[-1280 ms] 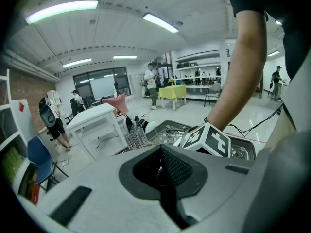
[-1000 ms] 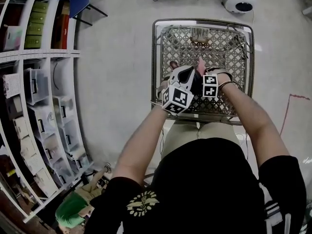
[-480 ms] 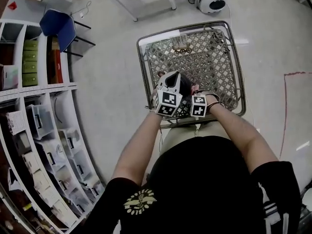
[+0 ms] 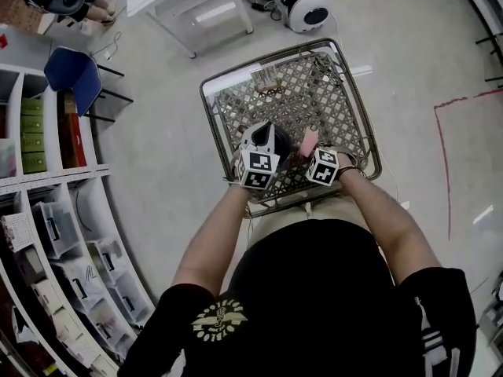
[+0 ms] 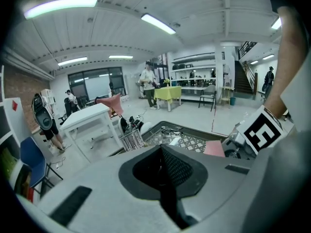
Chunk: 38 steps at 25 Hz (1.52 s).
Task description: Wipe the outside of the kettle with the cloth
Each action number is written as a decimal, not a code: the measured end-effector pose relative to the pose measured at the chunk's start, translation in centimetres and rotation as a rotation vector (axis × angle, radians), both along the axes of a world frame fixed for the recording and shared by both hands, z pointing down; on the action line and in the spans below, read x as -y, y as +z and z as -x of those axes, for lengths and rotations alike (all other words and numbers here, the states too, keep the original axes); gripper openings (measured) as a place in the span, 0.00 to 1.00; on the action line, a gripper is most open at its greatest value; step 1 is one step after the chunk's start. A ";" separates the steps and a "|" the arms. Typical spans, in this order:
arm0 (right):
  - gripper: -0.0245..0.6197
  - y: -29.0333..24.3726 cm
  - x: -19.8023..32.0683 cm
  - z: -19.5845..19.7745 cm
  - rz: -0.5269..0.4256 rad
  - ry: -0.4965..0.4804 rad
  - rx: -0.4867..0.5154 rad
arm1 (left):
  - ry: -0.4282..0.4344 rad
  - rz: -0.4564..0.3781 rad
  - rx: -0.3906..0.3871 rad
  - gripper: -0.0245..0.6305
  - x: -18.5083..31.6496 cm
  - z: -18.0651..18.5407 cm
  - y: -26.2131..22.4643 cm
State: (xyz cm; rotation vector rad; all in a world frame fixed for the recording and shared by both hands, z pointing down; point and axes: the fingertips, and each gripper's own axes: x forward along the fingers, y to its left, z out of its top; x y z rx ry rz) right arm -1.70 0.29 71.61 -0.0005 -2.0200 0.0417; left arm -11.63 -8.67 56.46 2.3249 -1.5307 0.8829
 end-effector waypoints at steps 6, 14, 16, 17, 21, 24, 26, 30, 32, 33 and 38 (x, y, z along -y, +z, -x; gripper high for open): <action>0.08 -1.6 3.7 -4.4 -0.043 0.161 -0.034 | 0.033 0.011 -0.016 0.05 0.1 -0.4 -0.3; 0.09 -2.9 8.5 -11.0 -0.041 0.276 -0.009 | 0.011 0.017 -0.002 0.05 0.8 -1.4 -0.6; 0.22 -3.1 8.7 -11.8 -0.027 0.248 -0.014 | 0.011 0.017 0.001 0.05 0.9 -1.3 -0.8; 0.26 -3.1 8.6 -12.1 -0.026 0.228 -0.021 | 0.015 0.018 0.002 0.05 0.7 -1.3 -0.8; 0.31 -3.2 8.7 -13.1 -0.039 0.172 -0.052 | 0.051 0.024 0.050 0.05 -0.4 -1.2 -1.1; 0.36 -3.3 8.6 -13.9 -0.065 0.119 -0.085 | -0.004 -0.001 0.032 0.05 -1.0 -1.0 -2.0; 0.36 -3.6 9.1 -14.2 -0.091 0.088 -0.081 | -0.092 -0.067 0.014 0.05 -1.0 -0.6 -3.8; 0.36 -7.6 10.5 -13.1 -0.102 0.182 0.085 | -0.276 -0.193 -0.052 0.05 -2.8 0.2 -8.8; 0.27 -11.7 11.3 -12.2 -0.144 0.278 0.240 | -0.370 -0.236 -0.083 0.05 -4.3 0.9 -11.0; 0.18 -13.9 11.7 -12.0 -0.171 0.326 0.316 | -0.412 -0.257 -0.116 0.05 -4.9 1.2 -12.1; 0.07 -22.6 13.1 -10.9 -0.249 0.472 0.573 | -0.492 -0.334 -0.209 0.05 -7.4 2.8 -15.4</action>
